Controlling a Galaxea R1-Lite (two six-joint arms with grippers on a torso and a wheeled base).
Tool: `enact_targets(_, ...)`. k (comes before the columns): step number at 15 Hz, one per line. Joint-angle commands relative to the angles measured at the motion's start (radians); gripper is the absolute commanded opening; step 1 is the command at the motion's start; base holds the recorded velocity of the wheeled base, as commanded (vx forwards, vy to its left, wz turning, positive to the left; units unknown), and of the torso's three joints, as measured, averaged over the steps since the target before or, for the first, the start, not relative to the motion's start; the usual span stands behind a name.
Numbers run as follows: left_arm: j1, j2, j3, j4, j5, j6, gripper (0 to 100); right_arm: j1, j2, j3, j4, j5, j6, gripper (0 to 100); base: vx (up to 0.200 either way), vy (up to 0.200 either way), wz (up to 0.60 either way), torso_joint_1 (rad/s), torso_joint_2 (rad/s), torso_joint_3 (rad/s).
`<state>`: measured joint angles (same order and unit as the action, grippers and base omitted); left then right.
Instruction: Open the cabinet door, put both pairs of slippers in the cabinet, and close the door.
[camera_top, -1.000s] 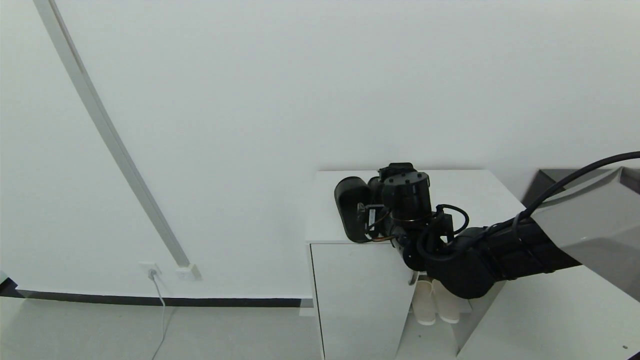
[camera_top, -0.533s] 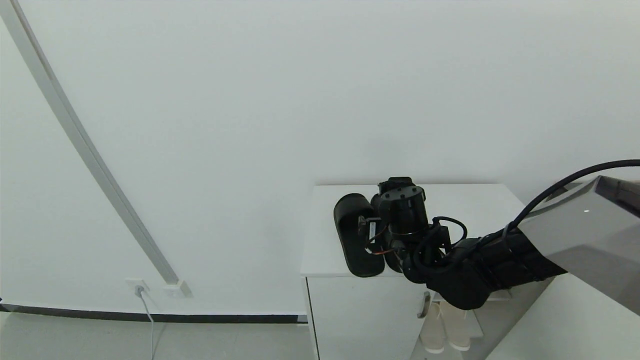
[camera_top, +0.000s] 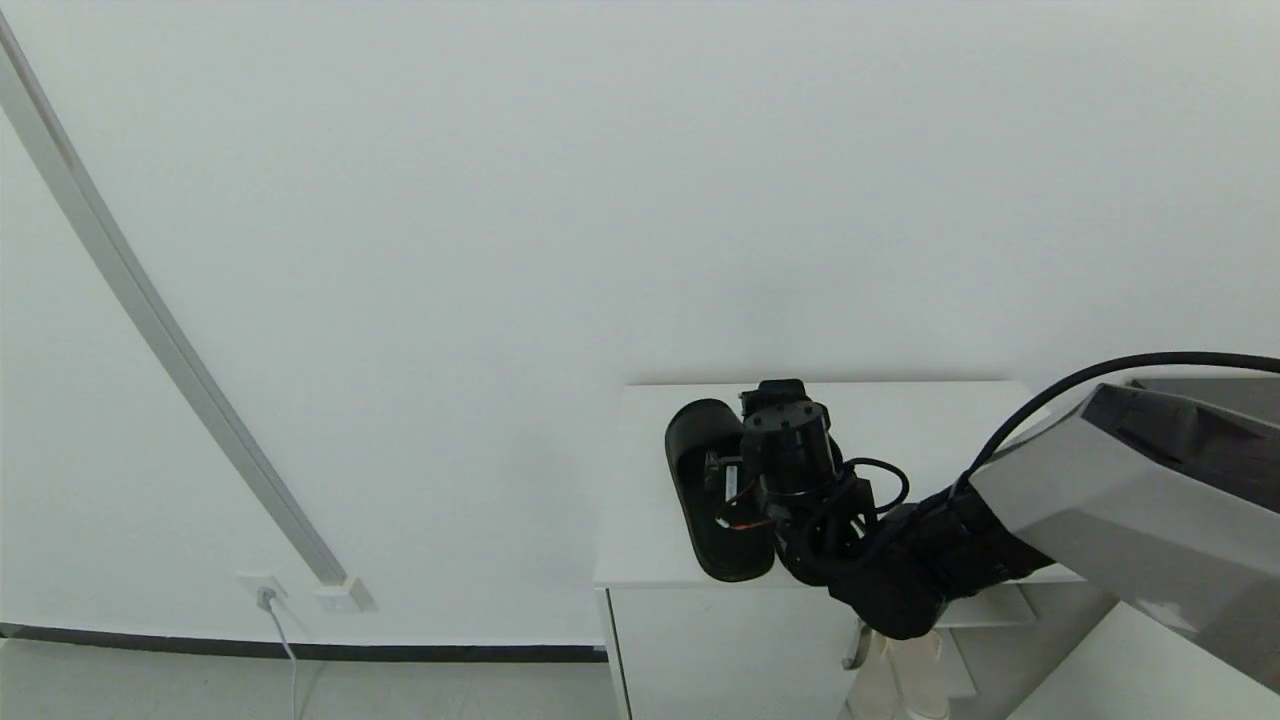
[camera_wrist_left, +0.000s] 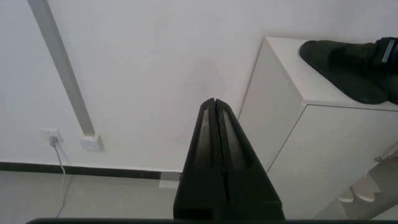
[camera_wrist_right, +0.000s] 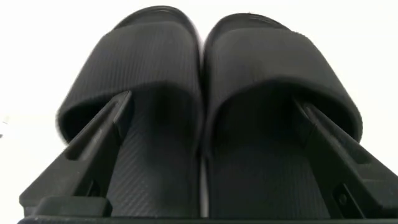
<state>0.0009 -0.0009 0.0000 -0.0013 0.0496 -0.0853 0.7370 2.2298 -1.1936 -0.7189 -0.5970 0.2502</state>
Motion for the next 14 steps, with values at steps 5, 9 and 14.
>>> enact_targets(5,0.001,0.001,0.000,0.000,0.001,-0.001,0,-0.004,0.050,-0.040,-0.002,0.010,-0.006,100,0.000,0.000,0.00,0.000,0.00,0.000)
enact_targets(9,0.001,0.001,0.000,0.000,0.001,-0.001,0,-0.028,0.088,-0.073,-0.073,0.020,-0.071,100,0.000,0.000,0.00,0.000,0.00,0.000)
enact_targets(14,0.001,0.001,0.000,0.000,0.001,-0.001,0,-0.044,0.122,-0.072,-0.145,0.026,-0.111,100,0.000,0.000,0.00,0.000,0.00,0.000)
